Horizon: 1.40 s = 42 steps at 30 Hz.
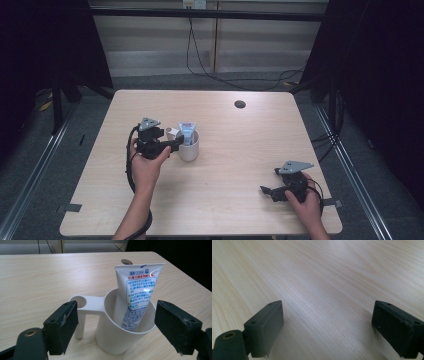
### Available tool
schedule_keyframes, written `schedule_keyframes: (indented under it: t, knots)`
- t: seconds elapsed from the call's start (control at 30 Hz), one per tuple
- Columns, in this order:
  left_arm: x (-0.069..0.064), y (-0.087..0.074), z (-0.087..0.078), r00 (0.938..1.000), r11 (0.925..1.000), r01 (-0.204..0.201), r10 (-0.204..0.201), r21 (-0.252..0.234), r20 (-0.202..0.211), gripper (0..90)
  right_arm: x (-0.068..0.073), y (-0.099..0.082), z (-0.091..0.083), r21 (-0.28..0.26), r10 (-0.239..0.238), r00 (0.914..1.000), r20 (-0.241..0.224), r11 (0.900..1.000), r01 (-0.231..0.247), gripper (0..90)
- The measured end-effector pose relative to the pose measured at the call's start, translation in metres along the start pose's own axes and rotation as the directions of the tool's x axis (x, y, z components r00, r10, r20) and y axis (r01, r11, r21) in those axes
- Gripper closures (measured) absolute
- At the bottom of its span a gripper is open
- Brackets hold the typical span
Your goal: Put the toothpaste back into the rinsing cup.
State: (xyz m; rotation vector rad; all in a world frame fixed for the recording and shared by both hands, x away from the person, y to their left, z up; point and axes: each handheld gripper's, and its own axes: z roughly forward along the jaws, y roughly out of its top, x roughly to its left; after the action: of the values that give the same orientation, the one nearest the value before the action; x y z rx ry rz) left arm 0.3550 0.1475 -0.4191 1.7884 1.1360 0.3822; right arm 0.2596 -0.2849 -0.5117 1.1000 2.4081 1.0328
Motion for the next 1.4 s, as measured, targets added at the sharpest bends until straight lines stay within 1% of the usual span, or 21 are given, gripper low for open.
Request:
schedule_keyframes:
  t: [0.03, 0.07, 0.2, 0.3, 0.33, 0.4, 0.67, 0.73, 0.87, 0.97, 1.1, 1.33, 1.37, 1.4]
  knots:
    - [0.001, 0.0, -0.001, 1.0, 1.0, -0.005, 0.005, -0.001, -0.001, 18.9, 0.0, 0.0, 0.0, 0.0, 0.0, 1.0, 0.0, 1.0, 0.0, 10.2]
    - [0.003, -0.001, -0.003, 1.0, 1.0, -0.002, 0.002, -0.005, 0.007, 18.8, 0.0, 0.0, 0.0, 0.001, 0.001, 1.0, 0.0, 1.0, -0.001, 10.2]
    - [0.006, -0.002, -0.005, 0.9999, 1.0, -0.004, 0.004, -0.005, 0.009, 17.7, 0.0, 0.0, 0.0, 0.001, 0.001, 1.0, 0.0, 1.0, -0.001, 10.2]
    - [0.009, -0.004, -0.008, 0.9999, 1.0, -0.003, 0.003, -0.003, 0.015, 16.7, 0.0, 0.0, 0.0, 0.001, 0.001, 1.0, 0.0, 1.0, -0.001, 10.2]
    - [0.011, -0.005, -0.01, 0.9998, 1.0, 0.005, -0.005, -0.004, 0.019, 16.6, 0.0, 0.0, 0.0, 0.0, 0.0, 1.0, 0.0, 1.0, 0.0, 10.2]
    - [0.012, -0.006, -0.011, 0.9997, 1.0, 0.003, -0.002, -0.003, 0.023, 16.6, 0.0, 0.0, 0.0, 0.0, 0.0, 1.0, 0.0, 1.0, 0.0, 10.2]
    - [0.017, -0.009, -0.017, 0.9998, 0.9999, 0.01, -0.01, -0.014, 0.018, 16.6, 0.0, 0.0, 0.0, 0.0, 0.001, 1.0, 0.0, 1.0, -0.001, 10.2]
    - [0.018, -0.01, -0.018, 0.9999, 0.9999, 0.003, -0.003, -0.012, 0.016, 16.6, 0.0, 0.0, 0.0, 0.0, 0.0, 1.0, 0.0, 1.0, 0.0, 10.2]
    - [0.021, -0.013, -0.02, 0.9999, 1.0, 0.003, -0.003, -0.009, 0.011, 16.6, 0.0, 0.0, 0.0, 0.001, 0.001, 1.0, 0.0, 1.0, -0.001, 10.2]
    - [0.022, -0.014, -0.021, 0.9999, 0.9999, 0.007, -0.007, -0.01, 0.012, 16.6, 0.0, 0.0, 0.0, 0.0, 0.0, 1.0, 0.0, 1.0, 0.0, 10.2]
    - [0.024, -0.017, -0.022, 0.9999, 1.0, 0.002, -0.002, -0.007, 0.015, 16.6, 0.0, 0.0, 0.0, 0.0, -0.001, 1.0, 0.0, 1.0, 0.001, 10.2]
    - [0.03, -0.025, -0.024, 0.9992, 0.9994, 0.034, -0.033, -0.011, 0.02, 15.8, 0.0, 0.0, 0.0, 0.0, 0.0, 1.0, 0.0, 1.0, 0.0, 10.2]
    - [0.031, -0.026, -0.024, 0.9992, 0.9993, 0.036, -0.035, -0.012, 0.02, 15.7, 0.0, 0.0, 0.0, 0.001, 0.0, 1.0, 0.0, 1.0, 0.0, 10.2]
    - [0.032, -0.027, -0.025, 0.9995, 0.9995, 0.028, -0.028, -0.012, 0.017, 15.7, 0.0, 0.0, 0.0, 0.001, 0.001, 1.0, 0.0, 1.0, -0.001, 10.2]
